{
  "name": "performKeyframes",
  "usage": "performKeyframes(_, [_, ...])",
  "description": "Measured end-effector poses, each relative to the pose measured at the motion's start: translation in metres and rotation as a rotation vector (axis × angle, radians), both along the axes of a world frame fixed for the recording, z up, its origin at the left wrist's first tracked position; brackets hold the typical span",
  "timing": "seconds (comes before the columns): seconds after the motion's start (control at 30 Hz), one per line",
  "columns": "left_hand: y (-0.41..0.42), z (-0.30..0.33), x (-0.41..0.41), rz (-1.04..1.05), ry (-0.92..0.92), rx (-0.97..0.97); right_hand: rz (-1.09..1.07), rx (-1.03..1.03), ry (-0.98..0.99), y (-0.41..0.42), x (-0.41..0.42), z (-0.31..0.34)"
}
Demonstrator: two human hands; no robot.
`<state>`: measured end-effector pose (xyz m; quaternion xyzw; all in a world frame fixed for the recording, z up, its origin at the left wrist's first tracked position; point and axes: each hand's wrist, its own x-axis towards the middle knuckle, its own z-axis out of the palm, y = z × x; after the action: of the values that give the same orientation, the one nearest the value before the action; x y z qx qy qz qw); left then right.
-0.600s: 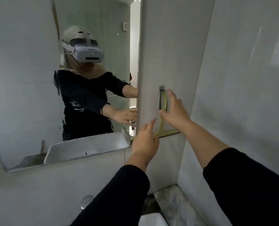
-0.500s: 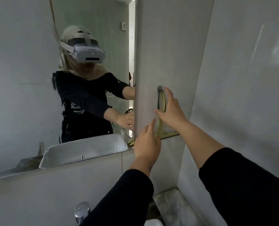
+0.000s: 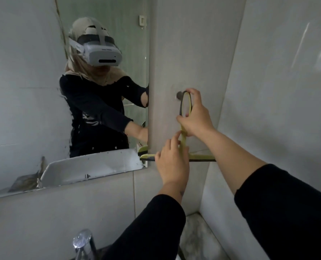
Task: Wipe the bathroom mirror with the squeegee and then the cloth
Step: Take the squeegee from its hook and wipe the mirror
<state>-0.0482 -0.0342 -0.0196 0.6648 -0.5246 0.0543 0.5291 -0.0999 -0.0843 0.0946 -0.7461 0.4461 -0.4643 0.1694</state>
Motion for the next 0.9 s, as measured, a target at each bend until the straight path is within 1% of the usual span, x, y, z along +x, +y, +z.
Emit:
performKeyframes(0.07, [0.009, 0.010, 0.004, 0.036, -0.020, -0.044, 0.013, 0.006, -0.044, 0.015, -0.001, 0.011])
performKeyframes(0.17, [0.028, 0.025, 0.020, 0.078, -0.105, -0.118, 0.049, 0.042, -0.123, 0.037, 0.004, 0.028])
performKeyframes(0.23, [0.045, 0.038, 0.037, 0.098, -0.159, -0.152, 0.060, 0.001, -0.105, 0.051, 0.011, 0.038])
performKeyframes(0.3, [0.064, 0.053, 0.057, 0.128, -0.201, -0.183, 0.009, -0.157, 0.080, 0.065, 0.018, 0.049])
performKeyframes(0.37, [0.085, 0.070, 0.078, 0.163, -0.255, -0.203, -0.033, -0.342, 0.350, 0.085, 0.023, 0.063])
performKeyframes(0.43, [0.107, 0.089, 0.097, 0.182, -0.308, -0.198, -0.037, -0.529, 0.646, 0.107, 0.032, 0.078])
performKeyframes(0.47, [0.117, 0.098, 0.107, 0.186, -0.323, -0.195, -0.035, -0.620, 0.761, 0.117, 0.038, 0.084])
performKeyframes(0.53, [0.137, 0.114, 0.125, 0.199, -0.342, -0.200, -0.027, -0.756, 0.882, 0.136, 0.052, 0.098])
performKeyframes(0.63, [0.160, 0.137, 0.153, 0.253, -0.411, -0.232, -0.005, -0.886, 0.869, 0.159, 0.074, 0.121])
performKeyframes(0.73, [0.181, 0.161, 0.179, 0.353, -0.516, -0.335, -0.014, -1.014, 0.860, 0.174, 0.094, 0.149])
performKeyframes(0.83, [0.200, 0.184, 0.204, 0.388, -0.624, -0.412, -0.003, -1.071, 0.804, 0.186, 0.114, 0.179])
performKeyframes(0.9, [0.212, 0.199, 0.219, 0.385, -0.609, -0.405, -0.023, -1.083, 0.749, 0.196, 0.125, 0.199])
